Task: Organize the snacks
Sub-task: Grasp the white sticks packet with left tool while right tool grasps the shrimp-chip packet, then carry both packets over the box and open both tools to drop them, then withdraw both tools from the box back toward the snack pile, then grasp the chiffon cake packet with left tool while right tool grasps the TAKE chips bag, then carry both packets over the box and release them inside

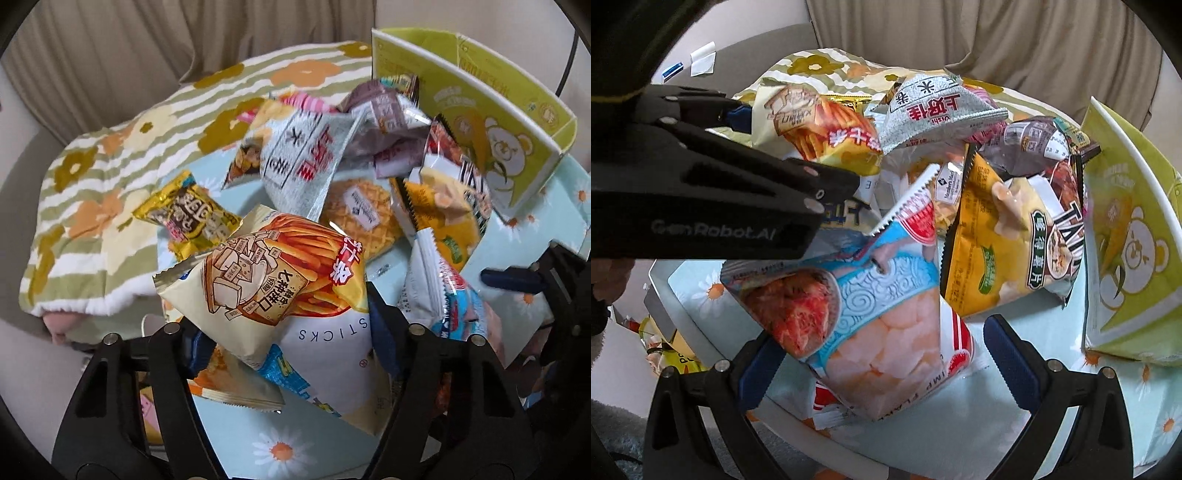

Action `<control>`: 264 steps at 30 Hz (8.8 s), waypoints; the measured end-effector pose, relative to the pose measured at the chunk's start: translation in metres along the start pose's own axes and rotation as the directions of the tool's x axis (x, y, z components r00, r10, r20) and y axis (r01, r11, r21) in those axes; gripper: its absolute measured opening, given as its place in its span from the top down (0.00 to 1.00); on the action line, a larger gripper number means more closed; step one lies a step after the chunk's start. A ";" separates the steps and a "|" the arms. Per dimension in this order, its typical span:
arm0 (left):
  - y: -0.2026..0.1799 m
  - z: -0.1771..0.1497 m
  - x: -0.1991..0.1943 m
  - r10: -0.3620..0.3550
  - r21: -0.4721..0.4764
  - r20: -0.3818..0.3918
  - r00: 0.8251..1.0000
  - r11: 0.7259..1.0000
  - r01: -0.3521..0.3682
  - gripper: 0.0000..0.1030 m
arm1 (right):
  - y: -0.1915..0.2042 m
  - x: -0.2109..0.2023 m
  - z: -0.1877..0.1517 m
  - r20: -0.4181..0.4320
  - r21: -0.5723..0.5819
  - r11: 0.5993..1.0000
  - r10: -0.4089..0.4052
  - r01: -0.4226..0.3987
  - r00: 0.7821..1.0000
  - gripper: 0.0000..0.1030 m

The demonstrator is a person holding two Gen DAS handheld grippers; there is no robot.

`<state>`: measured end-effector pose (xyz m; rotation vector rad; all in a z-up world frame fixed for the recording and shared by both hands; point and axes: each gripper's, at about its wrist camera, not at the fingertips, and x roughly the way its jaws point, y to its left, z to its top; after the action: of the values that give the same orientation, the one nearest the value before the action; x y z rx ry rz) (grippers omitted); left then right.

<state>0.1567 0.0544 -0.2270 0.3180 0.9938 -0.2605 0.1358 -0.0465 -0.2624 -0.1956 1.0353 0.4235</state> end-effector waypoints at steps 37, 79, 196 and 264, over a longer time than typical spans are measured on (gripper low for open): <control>-0.026 0.107 -0.126 0.028 -0.190 0.291 0.956 0.981 0.029 0.35 | -0.144 -0.149 0.063 0.256 0.154 0.987 -0.075 0.037 0.964 0.53; -0.207 0.188 -0.025 -0.096 -0.128 0.077 0.992 0.986 0.106 0.00 | -0.343 -0.124 0.016 0.024 0.368 0.930 -0.032 0.021 0.999 0.52; 0.109 -0.015 0.043 -0.216 -0.292 -0.169 0.962 0.943 0.160 0.40 | -0.127 0.015 -0.007 0.123 0.961 0.243 0.065 -0.135 0.990 0.18; -0.174 0.257 0.018 -0.120 -0.184 0.072 0.990 0.974 0.132 0.00 | -0.378 -0.130 0.031 0.182 0.567 0.813 0.033 -0.133 0.983 0.34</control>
<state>0.3036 -0.2042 -0.1372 0.0738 0.9722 -0.2872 0.2657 -0.4084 -0.1500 0.4307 0.9667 0.1811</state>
